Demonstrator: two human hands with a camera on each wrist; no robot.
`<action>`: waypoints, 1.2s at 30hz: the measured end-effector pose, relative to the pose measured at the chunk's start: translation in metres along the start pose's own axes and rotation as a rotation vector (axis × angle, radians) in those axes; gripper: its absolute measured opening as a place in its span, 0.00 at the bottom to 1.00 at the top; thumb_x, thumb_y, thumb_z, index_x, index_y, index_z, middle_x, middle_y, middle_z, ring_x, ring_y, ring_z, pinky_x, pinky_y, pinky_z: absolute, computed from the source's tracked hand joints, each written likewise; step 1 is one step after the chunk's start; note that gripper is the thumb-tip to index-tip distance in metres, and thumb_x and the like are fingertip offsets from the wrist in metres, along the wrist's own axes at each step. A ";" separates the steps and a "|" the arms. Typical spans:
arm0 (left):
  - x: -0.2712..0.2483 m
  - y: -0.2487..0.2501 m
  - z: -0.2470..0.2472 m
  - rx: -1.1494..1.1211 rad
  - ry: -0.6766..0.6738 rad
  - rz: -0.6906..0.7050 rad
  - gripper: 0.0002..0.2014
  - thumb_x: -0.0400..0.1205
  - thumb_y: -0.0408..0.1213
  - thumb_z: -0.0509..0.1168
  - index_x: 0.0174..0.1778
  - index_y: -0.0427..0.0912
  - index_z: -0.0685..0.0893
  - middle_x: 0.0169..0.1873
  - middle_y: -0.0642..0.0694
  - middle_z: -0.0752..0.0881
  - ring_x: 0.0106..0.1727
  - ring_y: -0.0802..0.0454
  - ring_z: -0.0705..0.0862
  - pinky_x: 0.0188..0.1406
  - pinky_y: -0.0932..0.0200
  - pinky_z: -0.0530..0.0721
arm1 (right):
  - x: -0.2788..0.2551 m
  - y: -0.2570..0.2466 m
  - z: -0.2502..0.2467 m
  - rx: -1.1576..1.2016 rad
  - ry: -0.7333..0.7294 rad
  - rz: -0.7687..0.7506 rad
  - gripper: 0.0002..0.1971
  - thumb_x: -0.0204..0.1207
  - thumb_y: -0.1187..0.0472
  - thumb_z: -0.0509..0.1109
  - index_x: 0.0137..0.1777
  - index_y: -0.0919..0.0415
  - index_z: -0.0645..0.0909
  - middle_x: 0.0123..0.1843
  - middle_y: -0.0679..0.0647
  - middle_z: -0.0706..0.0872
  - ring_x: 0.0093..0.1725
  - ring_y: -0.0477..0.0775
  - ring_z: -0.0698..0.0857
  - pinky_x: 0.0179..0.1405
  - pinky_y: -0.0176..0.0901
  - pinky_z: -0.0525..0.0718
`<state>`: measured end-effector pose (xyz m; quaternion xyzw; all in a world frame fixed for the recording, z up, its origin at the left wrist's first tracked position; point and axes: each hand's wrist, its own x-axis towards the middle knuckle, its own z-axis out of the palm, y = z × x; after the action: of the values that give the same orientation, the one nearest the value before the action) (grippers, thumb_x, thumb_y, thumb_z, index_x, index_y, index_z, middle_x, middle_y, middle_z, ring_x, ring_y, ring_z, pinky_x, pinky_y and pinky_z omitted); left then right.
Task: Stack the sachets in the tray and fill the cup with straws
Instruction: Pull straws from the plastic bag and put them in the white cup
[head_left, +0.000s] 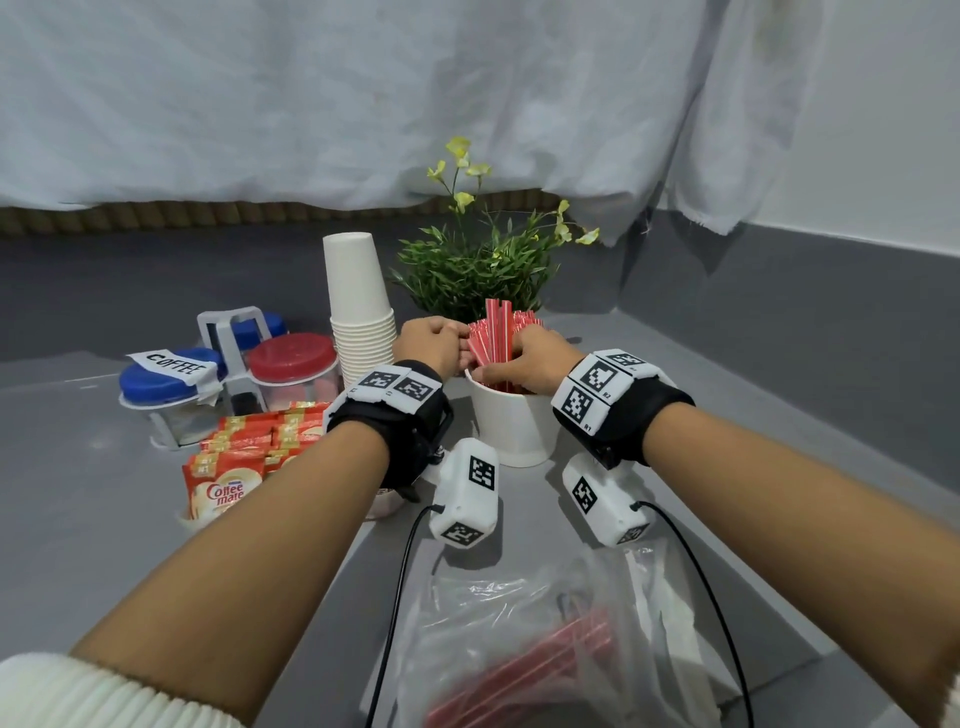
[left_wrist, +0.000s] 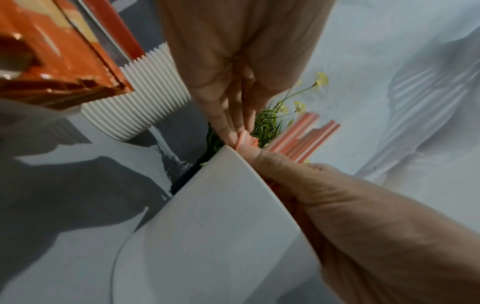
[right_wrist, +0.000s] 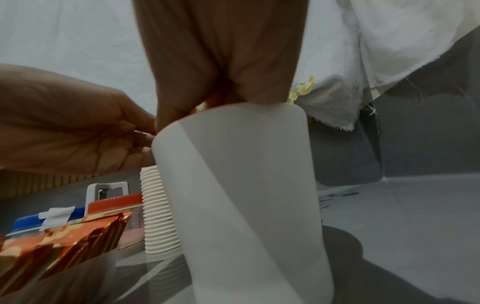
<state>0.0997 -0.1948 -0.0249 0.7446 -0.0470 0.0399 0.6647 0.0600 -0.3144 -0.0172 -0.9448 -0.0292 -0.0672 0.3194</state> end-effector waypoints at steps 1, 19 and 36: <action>-0.002 0.002 -0.001 -0.009 0.016 0.008 0.16 0.84 0.30 0.52 0.36 0.38 0.82 0.32 0.37 0.83 0.27 0.49 0.84 0.36 0.58 0.86 | -0.001 0.000 -0.001 0.037 0.001 0.011 0.17 0.69 0.53 0.76 0.28 0.58 0.73 0.26 0.51 0.75 0.27 0.47 0.74 0.24 0.33 0.71; -0.009 -0.001 -0.008 0.278 0.103 0.234 0.10 0.77 0.31 0.68 0.53 0.35 0.88 0.47 0.35 0.90 0.54 0.38 0.86 0.60 0.46 0.84 | -0.002 -0.004 0.010 -0.019 0.126 0.130 0.18 0.71 0.64 0.73 0.21 0.59 0.74 0.37 0.62 0.80 0.52 0.56 0.75 0.60 0.49 0.76; -0.025 0.002 -0.002 0.853 -0.189 0.397 0.22 0.85 0.34 0.54 0.76 0.36 0.67 0.78 0.40 0.67 0.76 0.41 0.69 0.72 0.56 0.64 | -0.010 -0.006 0.009 -0.091 0.296 0.062 0.24 0.77 0.69 0.59 0.74 0.65 0.68 0.75 0.64 0.68 0.74 0.64 0.67 0.75 0.51 0.62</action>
<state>0.0744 -0.1921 -0.0259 0.9278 -0.2279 0.1138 0.2724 0.0500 -0.3039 -0.0219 -0.9385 0.0503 -0.1971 0.2790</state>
